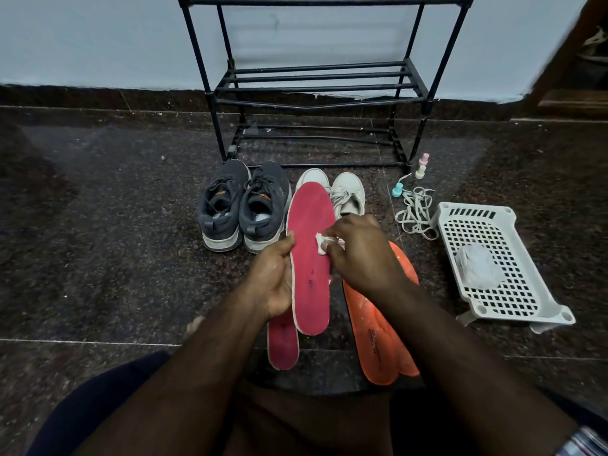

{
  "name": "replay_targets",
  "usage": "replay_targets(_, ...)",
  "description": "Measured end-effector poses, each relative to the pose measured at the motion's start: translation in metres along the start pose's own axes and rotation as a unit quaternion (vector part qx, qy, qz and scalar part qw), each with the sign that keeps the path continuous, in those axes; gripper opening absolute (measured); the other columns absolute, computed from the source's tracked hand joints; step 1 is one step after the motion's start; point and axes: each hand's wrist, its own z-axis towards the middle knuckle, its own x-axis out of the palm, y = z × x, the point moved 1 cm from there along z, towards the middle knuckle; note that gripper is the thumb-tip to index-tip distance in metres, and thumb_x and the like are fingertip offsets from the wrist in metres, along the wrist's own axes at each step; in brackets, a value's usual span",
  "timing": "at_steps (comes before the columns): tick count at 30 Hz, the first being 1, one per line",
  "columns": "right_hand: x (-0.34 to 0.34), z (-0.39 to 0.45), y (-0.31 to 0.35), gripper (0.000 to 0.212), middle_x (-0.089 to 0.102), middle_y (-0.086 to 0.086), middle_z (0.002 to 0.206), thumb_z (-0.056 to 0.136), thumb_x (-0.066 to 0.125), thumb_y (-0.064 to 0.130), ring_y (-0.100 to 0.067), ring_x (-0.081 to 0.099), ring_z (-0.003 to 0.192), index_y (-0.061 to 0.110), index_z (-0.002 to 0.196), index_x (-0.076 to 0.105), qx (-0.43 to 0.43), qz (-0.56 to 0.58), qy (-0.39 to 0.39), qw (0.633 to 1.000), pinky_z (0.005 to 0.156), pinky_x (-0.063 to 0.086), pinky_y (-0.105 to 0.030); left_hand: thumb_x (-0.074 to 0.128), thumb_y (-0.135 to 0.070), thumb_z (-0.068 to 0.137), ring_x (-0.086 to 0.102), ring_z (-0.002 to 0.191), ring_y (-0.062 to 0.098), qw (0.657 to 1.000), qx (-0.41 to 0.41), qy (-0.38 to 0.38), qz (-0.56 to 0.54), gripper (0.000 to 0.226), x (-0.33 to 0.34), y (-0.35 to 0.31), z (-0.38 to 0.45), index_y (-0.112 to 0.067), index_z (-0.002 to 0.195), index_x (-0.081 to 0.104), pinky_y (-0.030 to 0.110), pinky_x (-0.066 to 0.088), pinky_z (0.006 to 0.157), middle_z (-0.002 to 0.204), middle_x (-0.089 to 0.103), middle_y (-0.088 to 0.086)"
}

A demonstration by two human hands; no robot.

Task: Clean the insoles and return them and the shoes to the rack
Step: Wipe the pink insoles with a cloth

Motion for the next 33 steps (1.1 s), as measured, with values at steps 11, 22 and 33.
replay_targets(11, 0.008, -0.009, 0.009, 0.012, 0.066, -0.006, 0.084, 0.082, 0.066, 0.012, -0.026, 0.063, 0.081, 0.013, 0.091, 0.073, 0.003, 0.024, -0.015, 1.000, 0.072, 0.050, -0.035, 0.034, -0.032, 0.109, 0.073, 0.080, 0.028, 0.997, 0.072, -0.022, -0.012, 0.045, 0.006, 0.004, 0.003, -0.002, 0.135, 0.055, 0.043, 0.063, 0.070, 0.100, 0.073, 0.019)
replay_targets(22, 0.003, -0.020, 0.033, 0.008, 0.071, 0.006, 0.082, 0.082, 0.073, 0.014, -0.005, 0.061, 0.076, 0.019, 0.087, 0.076, 0.027, 0.147, 0.056, 0.987, 0.070, 0.045, -0.017, 0.038, -0.036, 0.107, 0.070, 0.072, 0.026, 0.996, 0.074, -0.058, -0.008, 0.046, 0.005, 0.003, 0.010, -0.002, 0.135, 0.052, 0.040, 0.061, 0.069, 0.099, 0.067, 0.021)
replay_targets(33, -0.021, 0.001, 0.003, 0.017, 0.069, -0.007, 0.080, 0.092, 0.061, -0.001, -0.020, 0.066, 0.071, 0.012, 0.100, 0.068, 0.208, 0.456, -0.027, 0.865, 0.076, 0.058, -0.035, 0.039, -0.042, 0.106, 0.072, 0.074, 0.028, 0.987, 0.115, -0.109, 0.025, 0.046, -0.021, -0.042, 0.005, -0.005, 0.123, 0.060, 0.045, 0.061, 0.065, 0.096, 0.074, 0.017)
